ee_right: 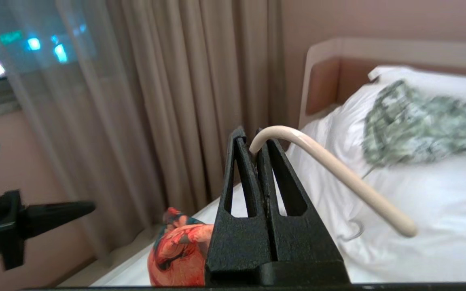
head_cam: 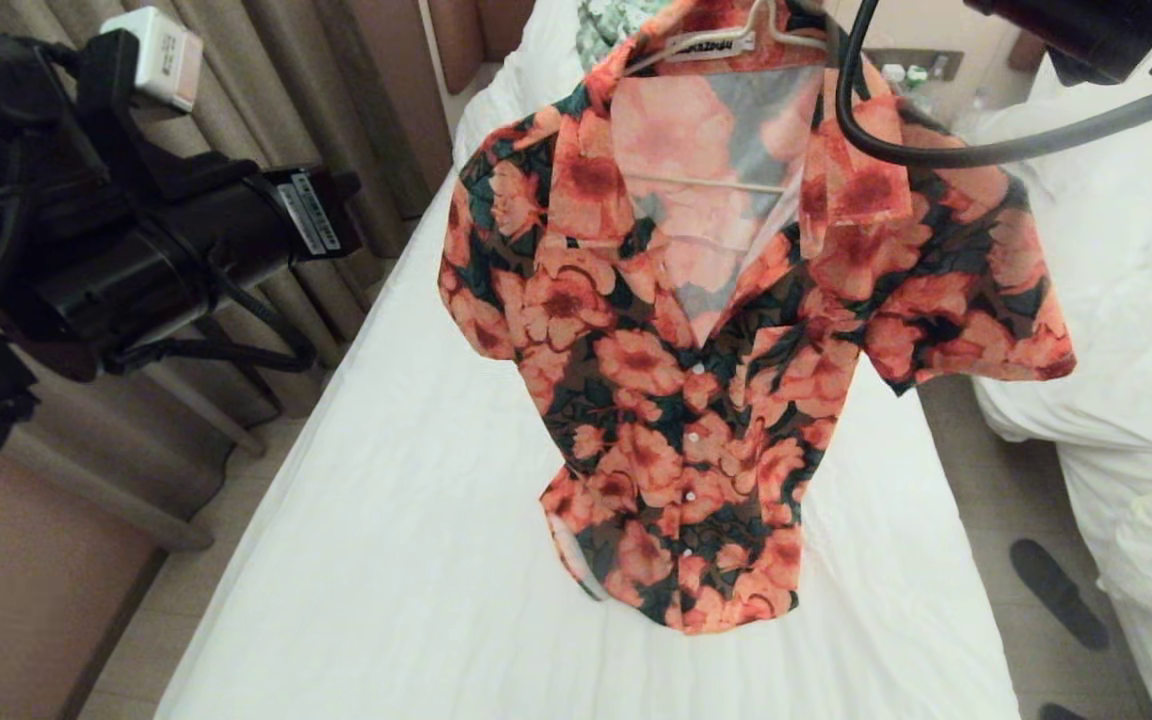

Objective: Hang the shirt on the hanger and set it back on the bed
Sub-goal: Take the clothes hanger out of the clothes

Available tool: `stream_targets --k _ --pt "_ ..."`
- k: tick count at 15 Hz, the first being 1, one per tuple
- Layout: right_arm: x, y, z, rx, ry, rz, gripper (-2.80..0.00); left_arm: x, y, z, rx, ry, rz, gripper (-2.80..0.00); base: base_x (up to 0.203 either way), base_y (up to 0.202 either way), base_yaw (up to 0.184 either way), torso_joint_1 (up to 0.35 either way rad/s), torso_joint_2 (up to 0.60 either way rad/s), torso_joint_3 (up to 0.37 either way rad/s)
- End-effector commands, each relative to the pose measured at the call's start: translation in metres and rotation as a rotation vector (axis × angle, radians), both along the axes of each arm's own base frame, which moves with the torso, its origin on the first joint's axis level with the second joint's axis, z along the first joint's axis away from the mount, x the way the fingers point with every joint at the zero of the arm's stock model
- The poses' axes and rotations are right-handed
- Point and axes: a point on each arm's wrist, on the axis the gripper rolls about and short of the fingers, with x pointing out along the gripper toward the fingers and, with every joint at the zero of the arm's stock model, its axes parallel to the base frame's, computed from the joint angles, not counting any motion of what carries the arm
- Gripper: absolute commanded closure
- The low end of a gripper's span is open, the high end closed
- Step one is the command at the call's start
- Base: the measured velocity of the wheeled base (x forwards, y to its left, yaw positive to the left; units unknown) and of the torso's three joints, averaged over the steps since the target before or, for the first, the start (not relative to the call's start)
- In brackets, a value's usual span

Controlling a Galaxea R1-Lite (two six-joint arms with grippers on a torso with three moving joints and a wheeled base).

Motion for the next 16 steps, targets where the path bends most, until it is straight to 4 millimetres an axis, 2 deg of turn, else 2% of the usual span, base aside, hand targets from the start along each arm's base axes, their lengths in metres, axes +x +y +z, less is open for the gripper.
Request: stream_targets --k 1,8,16 --pt "0.002 -0.001 -0.001 -0.007 -0.012 0.013 0.0 0.0 0.001 0.002 -0.001 -0.008 0.001 0.0 0.0 0.0 0.0 0.0 0.0 0.0" --pt "-0.002 -0.009 0.009 0.022 -0.069 0.043 0.0 -0.003 0.001 0.001 0.002 -0.006 -0.019 0.0 0.0 0.0 0.0 0.0 0.0 0.0" --pt "-0.001 -0.01 0.008 0.025 -0.062 0.048 0.0 -0.003 0.002 -0.001 0.002 -0.004 -0.022 0.0 0.0 0.0 0.0 0.0 0.0 0.0"
